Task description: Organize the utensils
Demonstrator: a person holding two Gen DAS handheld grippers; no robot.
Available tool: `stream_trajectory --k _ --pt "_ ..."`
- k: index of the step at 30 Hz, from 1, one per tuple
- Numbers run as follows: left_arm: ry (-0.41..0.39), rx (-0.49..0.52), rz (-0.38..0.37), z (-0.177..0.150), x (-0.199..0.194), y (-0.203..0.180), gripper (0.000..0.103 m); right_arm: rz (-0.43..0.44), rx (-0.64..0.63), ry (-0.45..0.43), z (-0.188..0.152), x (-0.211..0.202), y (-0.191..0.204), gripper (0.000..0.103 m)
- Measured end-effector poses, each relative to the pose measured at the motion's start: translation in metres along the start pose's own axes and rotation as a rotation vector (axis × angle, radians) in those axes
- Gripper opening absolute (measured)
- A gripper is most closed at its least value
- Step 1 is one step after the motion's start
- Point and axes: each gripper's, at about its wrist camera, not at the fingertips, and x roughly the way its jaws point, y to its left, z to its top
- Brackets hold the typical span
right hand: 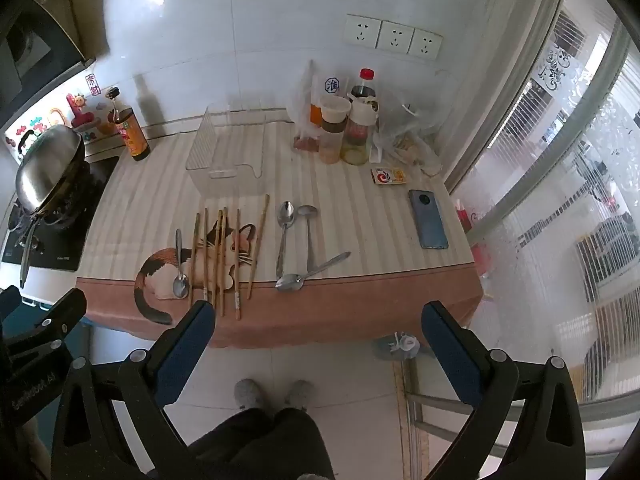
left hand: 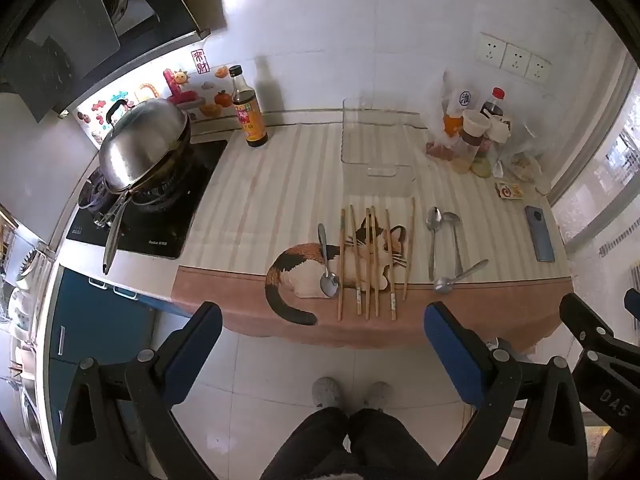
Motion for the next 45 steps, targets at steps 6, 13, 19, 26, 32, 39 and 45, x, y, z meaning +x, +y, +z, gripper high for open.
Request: stream_trajectory --k 6,13,19,26,32,39,45 --pt "-0.003 0.001 0.001 0.005 -0.005 -0.004 0.103 0.006 0.002 0.000 0.000 -0.002 0.000 0.103" --pt "-0.014 -0.003 -0.003 0.005 -0.006 -0.005 0.103 0.005 0.000 0.000 -0.002 -0.001 -0.002 0.103" --pt "-0.021 -0.006 -0.008 0.008 -0.012 -0.001 0.103 0.004 -0.003 -0.007 0.000 -0.007 0.002 0.103" --pt "-0.022 -0.007 -0.009 0.007 -0.012 0.000 0.103 0.005 -0.010 -0.016 0.003 -0.009 0.002 0.103" --pt "-0.027 -0.006 -0.010 0.010 -0.012 0.002 0.103 0.002 -0.013 -0.024 0.007 -0.009 0.004 0.103" --pt "-0.023 -0.003 -0.010 0.015 -0.010 0.000 0.103 0.002 -0.013 -0.027 0.008 -0.009 0.003 0.103" --pt "-0.023 -0.002 -0.012 0.014 -0.009 -0.001 0.103 0.000 -0.014 -0.026 0.011 -0.009 0.002 0.103"
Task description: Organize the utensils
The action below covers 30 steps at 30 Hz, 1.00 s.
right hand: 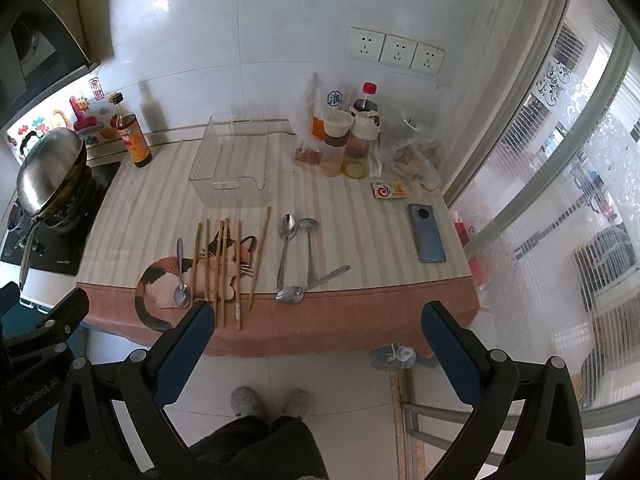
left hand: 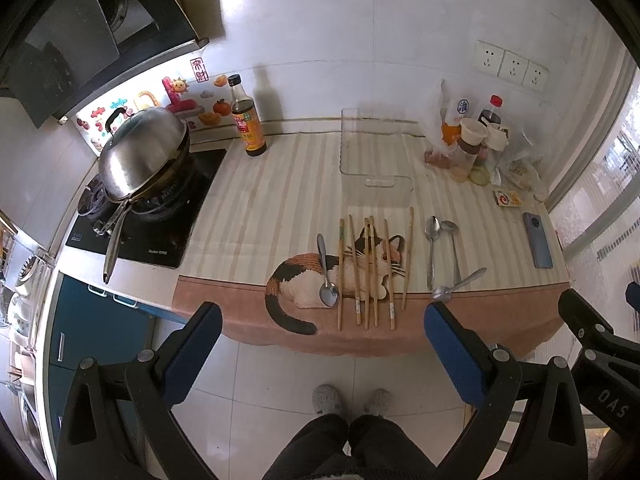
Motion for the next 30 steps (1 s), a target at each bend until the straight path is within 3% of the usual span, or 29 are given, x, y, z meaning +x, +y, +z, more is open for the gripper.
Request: stream_trajectory --k 30 --pt "-0.002 0.000 -0.001 0.0019 0.0024 -0.0026 0.103 0.003 -0.004 -0.009 0.0057 0.0009 0.0057 0.103"
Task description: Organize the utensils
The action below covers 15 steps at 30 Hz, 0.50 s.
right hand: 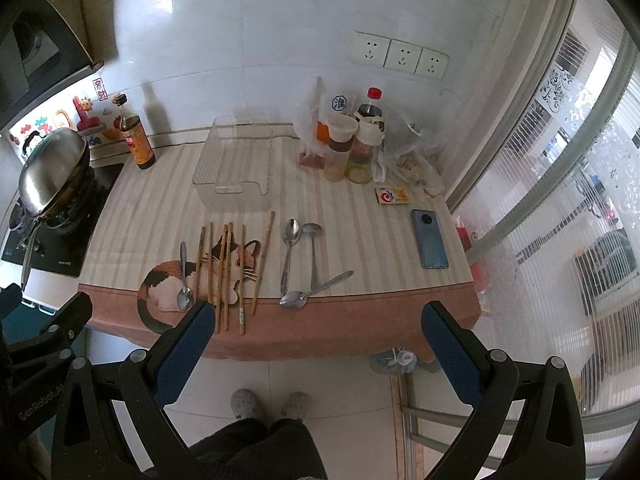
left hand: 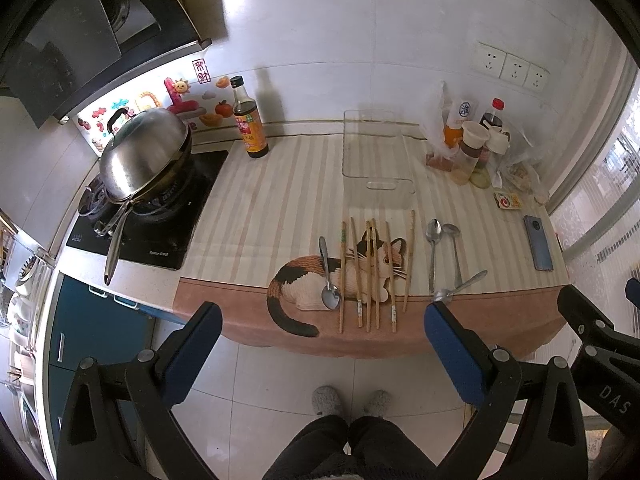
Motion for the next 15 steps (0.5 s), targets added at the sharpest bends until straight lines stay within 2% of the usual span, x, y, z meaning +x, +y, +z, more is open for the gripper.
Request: stream_trajectory --k 15 --pt "-0.003 -0.002 -0.001 0.0015 -0.0004 0.0060 0.103 0.000 0.001 -0.002 0.0000 -0.0003 0.0039 0.103"
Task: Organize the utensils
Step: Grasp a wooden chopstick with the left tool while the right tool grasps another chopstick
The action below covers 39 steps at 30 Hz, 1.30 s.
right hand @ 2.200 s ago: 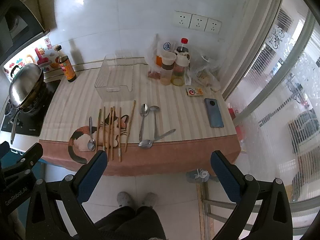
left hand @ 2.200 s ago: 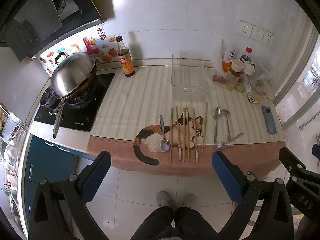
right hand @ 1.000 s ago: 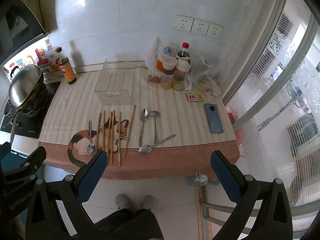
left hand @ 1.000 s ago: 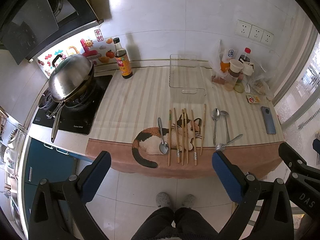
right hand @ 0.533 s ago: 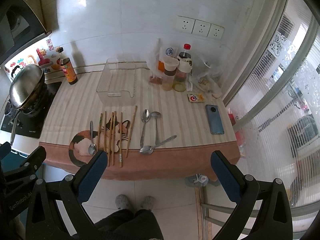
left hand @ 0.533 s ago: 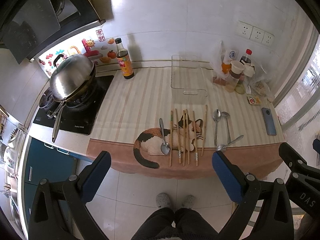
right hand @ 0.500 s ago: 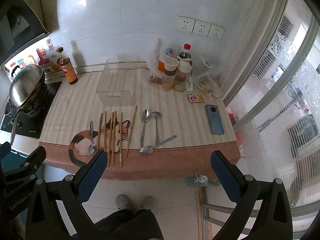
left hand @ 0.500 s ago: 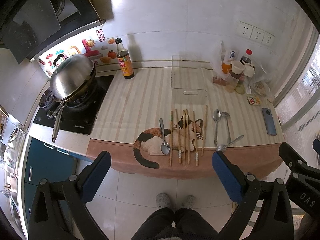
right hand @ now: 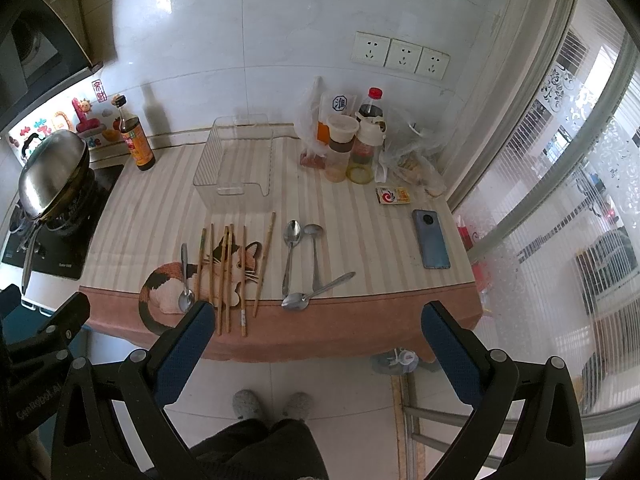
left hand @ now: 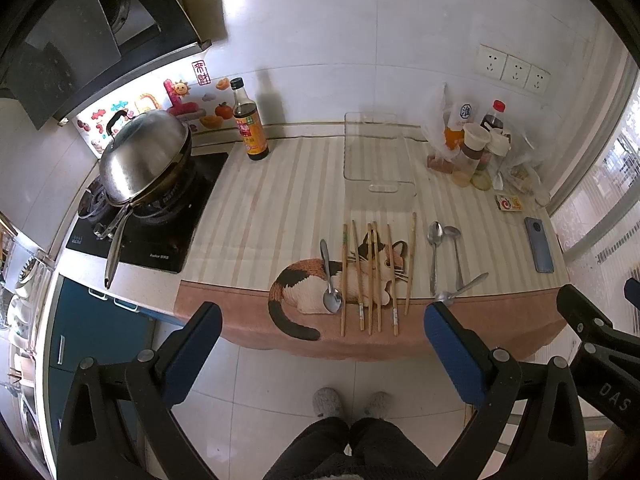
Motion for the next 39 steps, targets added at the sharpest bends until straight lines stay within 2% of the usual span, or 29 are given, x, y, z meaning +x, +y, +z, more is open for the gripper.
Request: stream_trajectory --k 4,7,10,13,16,18,20,23,24,25,28,30,32,34,37,39 --pt "-0.012 0.006 0.007 0.009 0.009 0.006 0.103 -0.004 0.012 -0.006 0.002 0.002 0.008 0.103" --pt "-0.073 0.007 0.041 0.019 0.023 0.018 0.103 0.020 0.050 -0.043 0.004 0.009 0.010 0.103" --pt "-0.119 0.019 0.110 0.029 0.050 0.035 0.103 0.024 0.077 -0.071 0.006 0.021 0.015 0.103" --pt "-0.101 0.021 0.145 0.031 0.084 0.052 0.103 0.017 0.097 -0.067 0.007 0.045 0.023 0.103" --pt "-0.049 0.011 0.158 0.031 0.119 0.067 0.103 0.019 0.133 -0.033 0.008 0.075 0.030 0.103" --pt "0.001 -0.001 0.168 0.031 0.142 0.076 0.103 0.026 0.147 0.007 0.007 0.100 0.034 0.098" --pt "0.062 -0.019 0.162 0.028 0.167 0.084 0.103 0.039 0.151 0.055 0.006 0.125 0.037 0.078" --pt "0.176 -0.058 0.127 0.020 0.204 0.090 0.103 0.083 0.154 0.166 0.004 0.173 0.039 0.058" --pt "0.210 -0.070 0.115 0.017 0.215 0.091 0.101 0.101 0.157 0.189 0.003 0.186 0.039 0.054" --pt "0.256 -0.083 0.090 0.014 0.229 0.090 0.097 0.116 0.159 0.223 0.002 0.203 0.039 0.050" --pt "0.327 -0.094 0.048 0.012 0.255 0.078 0.085 0.178 0.181 0.286 0.004 0.247 0.039 0.043" --pt "0.370 -0.095 0.015 0.014 0.272 0.066 0.081 0.207 0.185 0.343 0.006 0.280 0.042 0.042" --pt "0.407 -0.091 -0.014 0.018 0.291 0.051 0.072 0.251 0.190 0.395 0.009 0.309 0.048 0.042" --pt "0.446 -0.082 -0.026 0.023 0.309 0.037 0.055 0.258 0.179 0.439 0.013 0.335 0.056 0.042" --pt "0.489 -0.077 -0.044 0.034 0.333 0.021 0.043 0.267 0.143 0.468 0.018 0.365 0.068 0.042" --pt "0.511 -0.069 -0.056 0.039 0.347 0.009 0.042 0.248 0.100 0.471 0.023 0.382 0.077 0.042"
